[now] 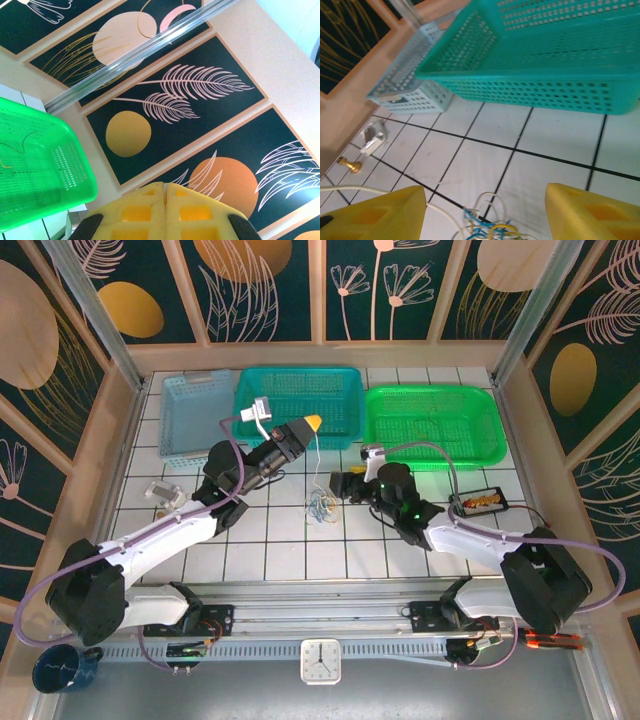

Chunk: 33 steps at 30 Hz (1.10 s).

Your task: Untangle the cables

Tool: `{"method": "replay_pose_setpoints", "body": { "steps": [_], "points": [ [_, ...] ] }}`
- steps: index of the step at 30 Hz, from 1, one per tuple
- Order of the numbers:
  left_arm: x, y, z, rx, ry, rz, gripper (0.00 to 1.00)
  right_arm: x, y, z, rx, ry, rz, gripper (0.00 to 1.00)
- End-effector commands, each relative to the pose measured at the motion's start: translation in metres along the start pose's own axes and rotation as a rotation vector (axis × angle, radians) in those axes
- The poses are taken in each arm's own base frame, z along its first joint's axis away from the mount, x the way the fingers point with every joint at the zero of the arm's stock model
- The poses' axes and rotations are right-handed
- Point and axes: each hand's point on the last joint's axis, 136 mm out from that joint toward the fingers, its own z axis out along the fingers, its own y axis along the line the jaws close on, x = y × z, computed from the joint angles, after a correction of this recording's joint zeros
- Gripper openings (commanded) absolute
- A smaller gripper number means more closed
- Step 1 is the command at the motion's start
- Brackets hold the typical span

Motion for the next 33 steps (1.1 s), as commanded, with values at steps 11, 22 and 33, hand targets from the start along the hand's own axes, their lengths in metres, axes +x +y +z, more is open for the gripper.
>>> {"method": "replay_pose_setpoints", "body": {
  "steps": [11, 22, 33],
  "points": [
    [-0.009, -0.018, 0.005, 0.064, -0.027, 0.006, 0.0, 0.015, 0.035, 0.036, -0.096, -0.002, -0.071, 0.65],
    [-0.017, -0.043, 0.009, 0.138, -0.032, -0.022, 0.0, 0.025, 0.001, 0.07, 0.042, -0.053, -0.033, 0.58],
    [-0.043, -0.11, 0.014, 0.279, -0.056, -0.017, 0.0, 0.055, -0.031, 0.079, 0.138, -0.031, 0.03, 0.3]
  ]
}}
